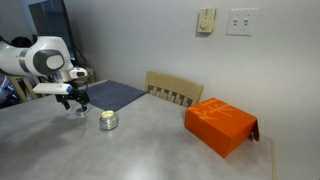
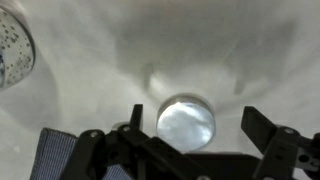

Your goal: Take the silver lid from the table and place it on the silver bottle

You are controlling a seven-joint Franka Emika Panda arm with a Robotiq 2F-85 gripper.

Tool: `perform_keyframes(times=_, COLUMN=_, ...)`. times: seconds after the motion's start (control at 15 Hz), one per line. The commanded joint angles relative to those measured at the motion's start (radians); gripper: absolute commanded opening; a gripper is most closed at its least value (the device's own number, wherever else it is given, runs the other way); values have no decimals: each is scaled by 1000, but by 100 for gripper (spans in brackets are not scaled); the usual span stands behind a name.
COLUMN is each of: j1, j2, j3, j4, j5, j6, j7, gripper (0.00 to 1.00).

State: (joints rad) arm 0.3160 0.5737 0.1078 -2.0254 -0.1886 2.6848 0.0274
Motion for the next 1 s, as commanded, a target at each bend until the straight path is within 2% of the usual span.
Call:
perform_keyframes(times=0.0, j1=-31, j2=53, j3=31, j4=34, j5=14, j6=-65, j7=-66, gripper=100)
perform_keyframes(times=0.27, j1=-34, j2=59, j3=56, j4=46, j5=15, j6=-101, j7=-105, gripper=100)
perform_keyframes(times=0.47, j1=-19, j2=59, j3=37, j4=58, j5=-21, j6=-88, j7=-114, gripper=100)
perform_keyframes(times=0.67, j1=-35, j2=80, j3=37, j4=86, j5=-26, j6=-95, j7=-153, gripper=100)
perform_keyframes(times=0.93, j1=-93, j2=124, j3=80, j4=134, j5=10, j6=-130, j7=-260, gripper=100)
